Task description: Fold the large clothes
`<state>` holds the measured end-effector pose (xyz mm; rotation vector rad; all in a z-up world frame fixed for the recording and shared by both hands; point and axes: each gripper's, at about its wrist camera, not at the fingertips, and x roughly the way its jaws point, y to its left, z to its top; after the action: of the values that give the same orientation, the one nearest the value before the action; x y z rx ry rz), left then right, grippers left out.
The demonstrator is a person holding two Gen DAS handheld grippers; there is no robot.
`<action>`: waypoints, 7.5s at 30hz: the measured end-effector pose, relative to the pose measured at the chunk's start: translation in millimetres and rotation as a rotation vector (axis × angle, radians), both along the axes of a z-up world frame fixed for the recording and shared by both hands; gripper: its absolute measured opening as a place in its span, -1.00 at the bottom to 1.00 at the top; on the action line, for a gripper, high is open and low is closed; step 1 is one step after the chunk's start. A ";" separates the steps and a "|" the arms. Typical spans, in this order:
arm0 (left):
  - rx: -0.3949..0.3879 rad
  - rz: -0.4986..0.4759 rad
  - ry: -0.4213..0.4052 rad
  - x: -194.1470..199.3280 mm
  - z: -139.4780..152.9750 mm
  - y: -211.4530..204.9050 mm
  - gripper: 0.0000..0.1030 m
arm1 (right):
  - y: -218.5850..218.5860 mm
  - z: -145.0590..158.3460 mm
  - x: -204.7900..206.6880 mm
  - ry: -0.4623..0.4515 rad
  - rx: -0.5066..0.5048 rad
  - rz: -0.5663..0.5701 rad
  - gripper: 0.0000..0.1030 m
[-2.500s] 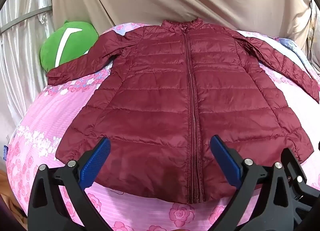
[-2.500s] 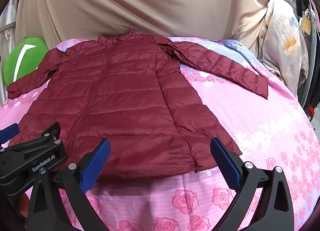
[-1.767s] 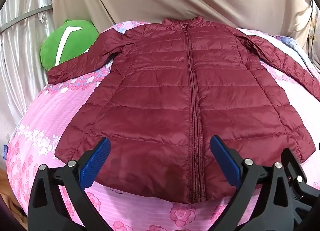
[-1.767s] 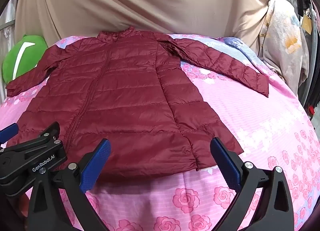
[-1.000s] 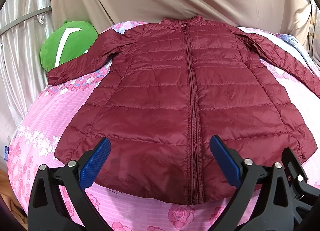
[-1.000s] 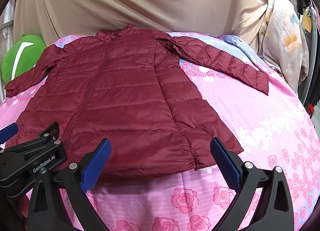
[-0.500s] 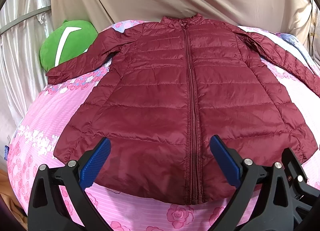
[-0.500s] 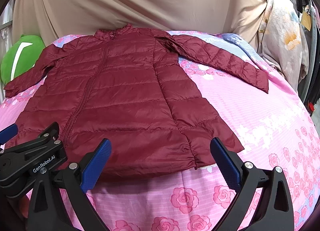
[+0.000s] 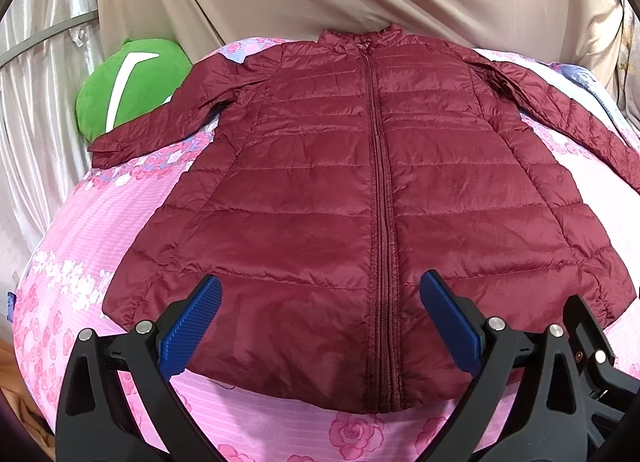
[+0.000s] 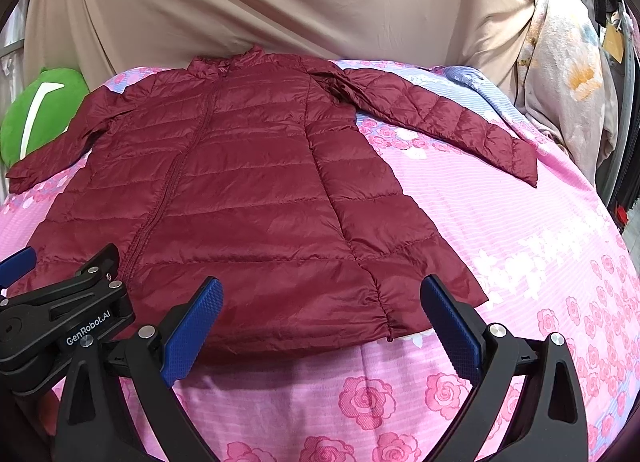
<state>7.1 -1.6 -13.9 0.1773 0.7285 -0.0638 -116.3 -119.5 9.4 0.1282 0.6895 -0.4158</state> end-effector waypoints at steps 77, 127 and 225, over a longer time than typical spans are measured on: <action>-0.163 -0.013 0.097 211.6 9.9 61.0 0.90 | 59.9 113.9 340.4 -0.188 0.079 0.739 -0.22; -0.154 0.011 0.011 337.5 4.4 32.5 -0.97 | -226.2 13.0 312.1 -0.062 0.380 0.108 -0.73; -0.471 -0.337 0.087 246.5 51.0 -33.2 0.82 | -174.3 16.5 168.2 -0.010 0.449 0.255 0.11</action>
<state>253.7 -34.8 37.2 -0.1564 0.7456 -0.5624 51.9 -293.8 26.0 0.4615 0.7700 -0.0106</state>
